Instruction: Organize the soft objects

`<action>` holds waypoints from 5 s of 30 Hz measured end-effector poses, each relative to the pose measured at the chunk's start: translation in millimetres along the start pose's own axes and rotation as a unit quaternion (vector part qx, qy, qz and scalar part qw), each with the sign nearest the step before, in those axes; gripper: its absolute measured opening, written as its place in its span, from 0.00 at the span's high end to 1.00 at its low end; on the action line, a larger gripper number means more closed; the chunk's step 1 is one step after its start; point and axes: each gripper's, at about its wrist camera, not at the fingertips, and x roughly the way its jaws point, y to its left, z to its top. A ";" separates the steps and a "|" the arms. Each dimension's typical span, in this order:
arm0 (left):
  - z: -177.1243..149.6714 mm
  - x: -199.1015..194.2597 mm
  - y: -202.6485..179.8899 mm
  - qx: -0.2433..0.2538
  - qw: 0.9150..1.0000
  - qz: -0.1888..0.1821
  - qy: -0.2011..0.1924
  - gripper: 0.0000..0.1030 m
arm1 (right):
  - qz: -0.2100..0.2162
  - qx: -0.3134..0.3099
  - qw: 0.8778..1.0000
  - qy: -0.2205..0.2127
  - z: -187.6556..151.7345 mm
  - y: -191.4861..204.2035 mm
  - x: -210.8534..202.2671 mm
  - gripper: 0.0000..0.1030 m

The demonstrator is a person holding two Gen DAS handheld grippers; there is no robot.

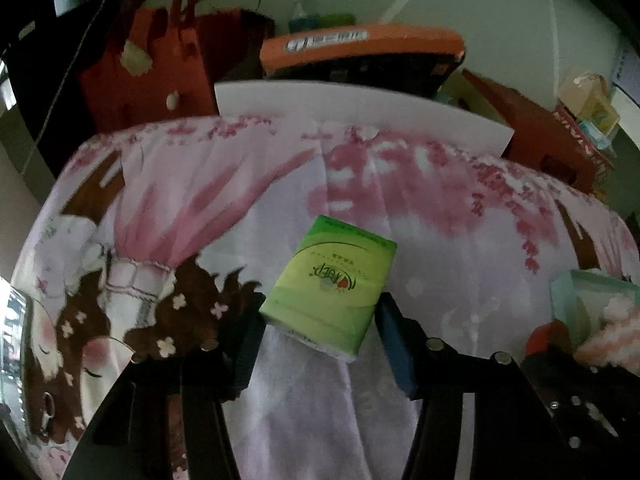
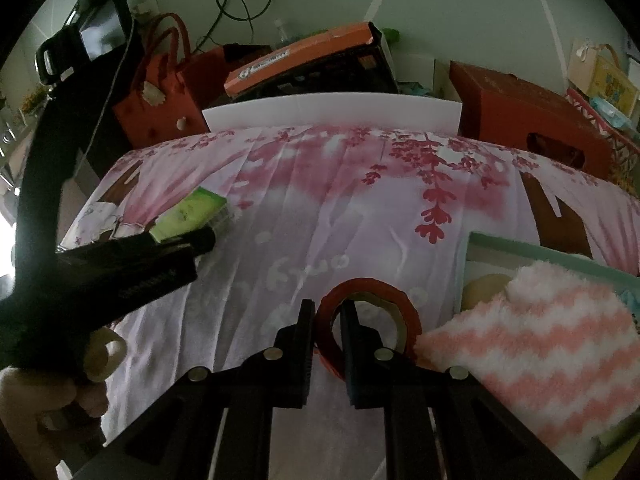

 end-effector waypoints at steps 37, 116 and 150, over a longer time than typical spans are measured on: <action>-47.3 -162.6 -35.5 0.037 0.991 0.022 -0.124 0.45 | 0.014 -0.002 0.994 -0.112 -25.9 -7.4 -146.6 0.87; -85.2 -98.5 -94.5 0.030 0.998 -0.021 0.053 0.13 | -0.080 0.136 0.987 0.000 -78.7 -136.7 -147.3 0.28; -131.7 -135.8 -78.8 0.057 0.998 0.013 0.023 0.00 | -0.086 0.126 0.988 0.018 -123.2 -101.2 -168.7 0.00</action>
